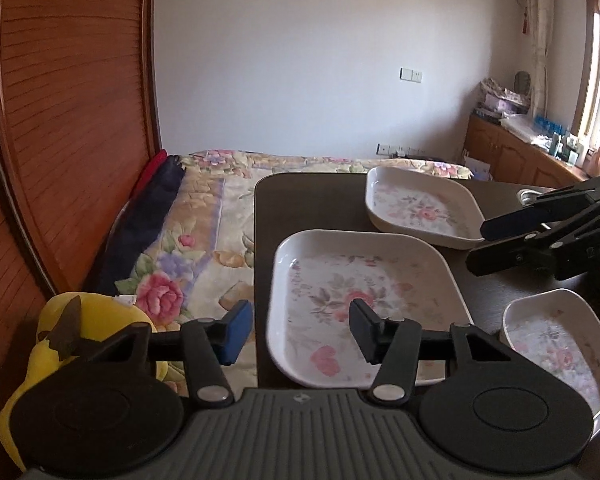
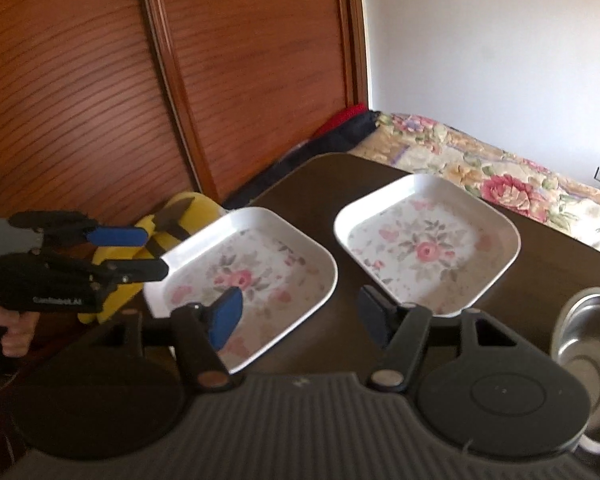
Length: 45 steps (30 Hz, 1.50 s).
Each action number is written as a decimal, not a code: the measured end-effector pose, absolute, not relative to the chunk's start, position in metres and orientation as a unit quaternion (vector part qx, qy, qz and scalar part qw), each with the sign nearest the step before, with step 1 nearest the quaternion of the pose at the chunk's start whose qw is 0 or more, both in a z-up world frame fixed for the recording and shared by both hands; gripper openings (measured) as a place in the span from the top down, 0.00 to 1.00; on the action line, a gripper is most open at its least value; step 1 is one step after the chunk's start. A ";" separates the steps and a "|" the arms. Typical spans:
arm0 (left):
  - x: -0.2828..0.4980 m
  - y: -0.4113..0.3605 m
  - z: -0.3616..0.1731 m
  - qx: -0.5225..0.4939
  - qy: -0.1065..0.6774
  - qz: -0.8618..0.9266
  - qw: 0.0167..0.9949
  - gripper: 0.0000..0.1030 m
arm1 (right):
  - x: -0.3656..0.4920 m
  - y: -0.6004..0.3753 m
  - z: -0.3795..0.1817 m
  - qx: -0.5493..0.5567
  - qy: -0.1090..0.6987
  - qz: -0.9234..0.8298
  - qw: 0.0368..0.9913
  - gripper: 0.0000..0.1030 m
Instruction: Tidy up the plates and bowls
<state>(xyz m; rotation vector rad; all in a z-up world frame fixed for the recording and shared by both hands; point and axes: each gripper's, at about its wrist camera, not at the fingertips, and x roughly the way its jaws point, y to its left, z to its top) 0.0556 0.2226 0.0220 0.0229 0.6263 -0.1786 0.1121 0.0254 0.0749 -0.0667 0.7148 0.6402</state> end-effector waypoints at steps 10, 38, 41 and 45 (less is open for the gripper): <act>0.057 0.232 0.018 0.008 0.324 -0.099 0.941 0.36 | 0.137 0.040 0.066 -0.031 0.374 0.309 0.874 0.37; 0.058 0.235 0.000 -0.004 0.348 -0.093 0.933 0.69 | 0.165 0.045 0.044 -0.013 0.414 0.305 0.857 0.75; 0.058 0.234 -0.002 -0.013 0.347 -0.097 0.933 0.77 | 0.164 0.042 0.043 -0.015 0.412 0.303 0.859 0.85; 0.056 0.226 -0.002 -0.009 0.338 -0.099 0.936 0.78 | 0.163 0.039 0.041 -0.008 0.406 0.299 0.863 0.89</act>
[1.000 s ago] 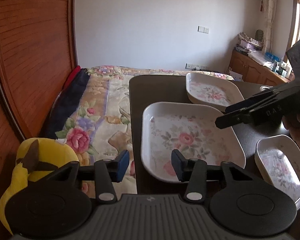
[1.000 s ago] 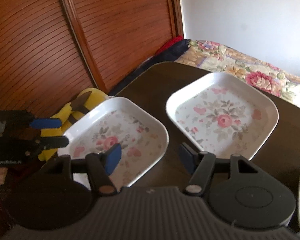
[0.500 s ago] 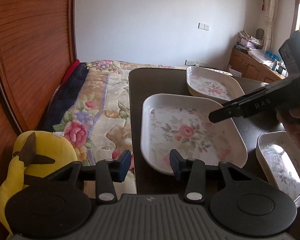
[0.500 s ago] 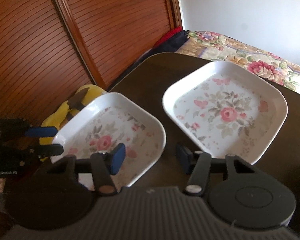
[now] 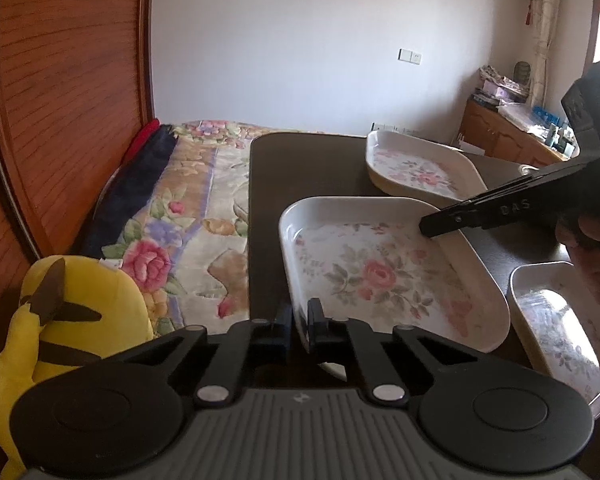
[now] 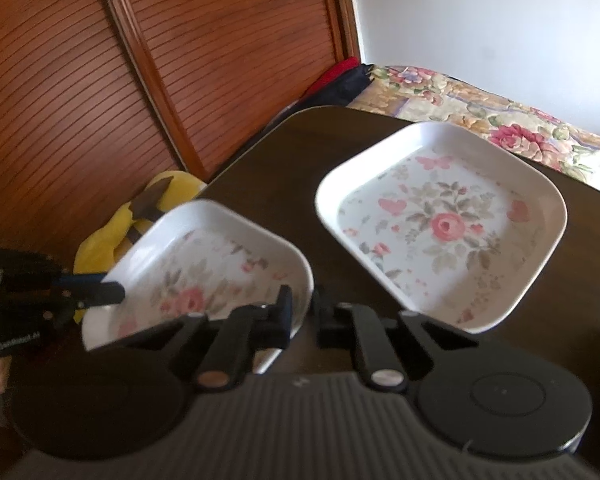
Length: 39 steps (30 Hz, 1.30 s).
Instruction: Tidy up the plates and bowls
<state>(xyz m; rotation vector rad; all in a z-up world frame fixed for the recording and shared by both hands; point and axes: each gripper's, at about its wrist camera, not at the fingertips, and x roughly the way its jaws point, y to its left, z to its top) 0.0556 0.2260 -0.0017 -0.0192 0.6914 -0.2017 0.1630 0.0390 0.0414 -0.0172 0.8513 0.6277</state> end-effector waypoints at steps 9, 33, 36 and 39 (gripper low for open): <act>0.048 0.225 0.002 -0.021 0.315 -0.098 0.944 0.78 | 0.156 0.033 0.047 0.007 0.372 0.285 0.883 0.93; 0.013 0.197 0.061 0.011 0.234 -0.086 0.968 0.78 | 0.119 0.007 0.102 0.035 0.279 0.286 0.916 0.94; 0.008 0.188 0.063 0.010 0.231 -0.094 0.968 0.78 | 0.113 -0.003 0.104 0.036 0.275 0.278 0.920 0.94; 0.004 0.175 0.064 0.014 0.229 -0.102 0.968 0.78 | 0.103 -0.015 0.105 0.039 0.272 0.271 0.923 0.94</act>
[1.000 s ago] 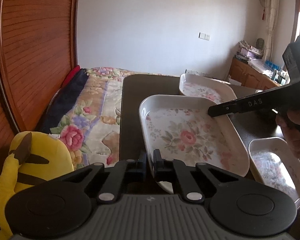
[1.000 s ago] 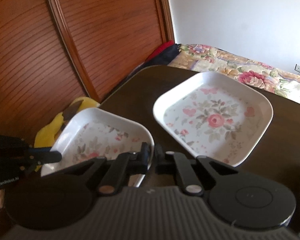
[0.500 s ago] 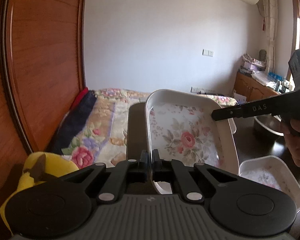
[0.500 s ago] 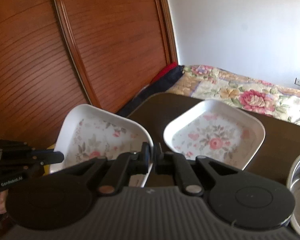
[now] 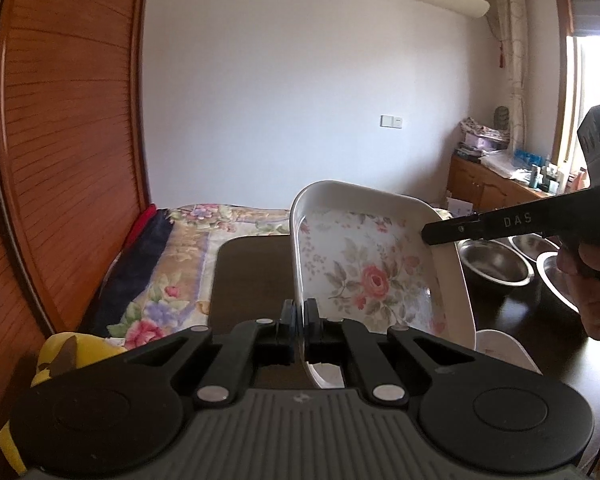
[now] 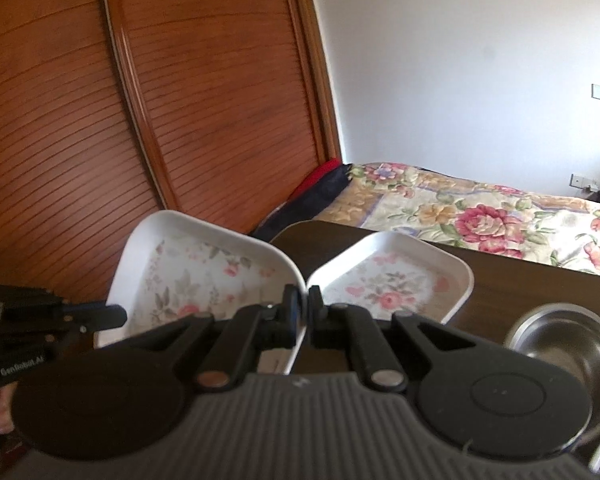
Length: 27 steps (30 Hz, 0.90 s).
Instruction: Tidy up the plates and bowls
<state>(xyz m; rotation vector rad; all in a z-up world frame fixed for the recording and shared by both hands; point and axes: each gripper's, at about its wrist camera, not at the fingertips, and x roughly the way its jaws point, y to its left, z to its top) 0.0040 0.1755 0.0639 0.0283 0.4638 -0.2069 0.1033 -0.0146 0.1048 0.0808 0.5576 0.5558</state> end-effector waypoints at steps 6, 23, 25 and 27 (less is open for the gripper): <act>-0.006 0.151 0.063 0.020 0.229 -0.119 0.966 0.78 | 0.086 -0.037 0.103 0.047 0.270 0.256 0.927 0.94; -0.038 0.109 0.054 0.019 0.238 -0.150 0.959 0.78 | 0.047 -0.085 0.092 0.052 0.274 0.236 0.931 0.93; -0.039 0.107 0.050 0.014 0.242 -0.155 0.958 0.78 | 0.043 -0.089 0.088 0.049 0.278 0.234 0.930 0.93; -0.040 0.105 0.046 0.008 0.248 -0.160 0.955 0.78 | 0.039 -0.092 0.085 0.047 0.282 0.232 0.930 0.93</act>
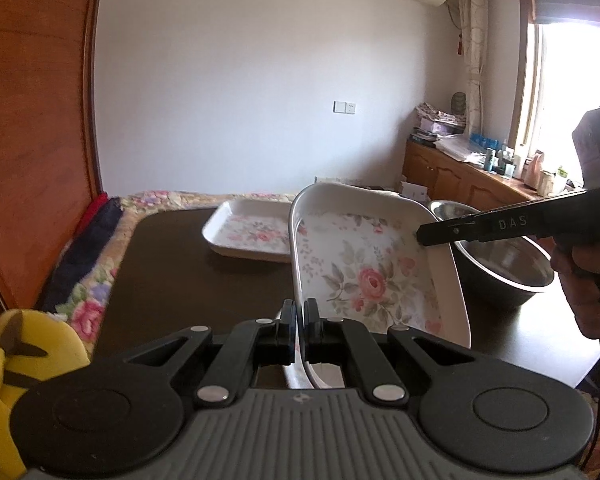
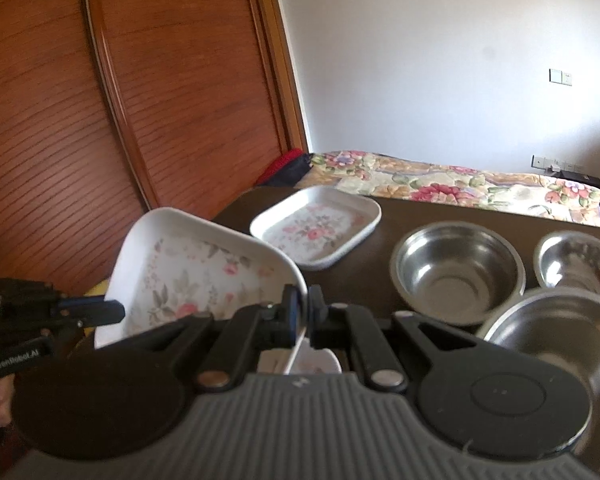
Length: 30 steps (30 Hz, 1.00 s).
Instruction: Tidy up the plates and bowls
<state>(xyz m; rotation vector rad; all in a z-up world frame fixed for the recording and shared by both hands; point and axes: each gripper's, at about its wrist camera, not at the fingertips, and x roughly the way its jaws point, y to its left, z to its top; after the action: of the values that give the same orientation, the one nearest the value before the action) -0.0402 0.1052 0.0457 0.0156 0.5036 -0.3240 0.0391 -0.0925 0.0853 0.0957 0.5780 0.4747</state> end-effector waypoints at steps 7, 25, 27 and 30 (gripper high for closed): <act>-0.044 0.097 0.034 0.003 0.259 -0.163 0.952 0.78 | 0.033 -0.101 0.073 0.051 0.293 0.224 0.928 0.93; -0.033 0.098 0.014 -0.012 0.276 -0.152 0.949 0.78 | 0.043 -0.099 0.055 0.049 0.307 0.222 0.924 0.93; -0.030 0.097 0.011 -0.014 0.279 -0.154 0.948 0.78 | 0.045 -0.097 0.053 0.047 0.310 0.222 0.923 0.93; -0.028 0.098 0.008 -0.017 0.282 -0.154 0.947 0.78 | 0.044 -0.095 0.049 0.043 0.313 0.220 0.923 0.93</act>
<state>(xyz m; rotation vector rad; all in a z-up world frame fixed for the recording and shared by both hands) -0.0280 0.0976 0.0079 -0.0345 0.5740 -0.3136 0.0437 -0.0953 0.0488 0.0881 0.6427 0.4527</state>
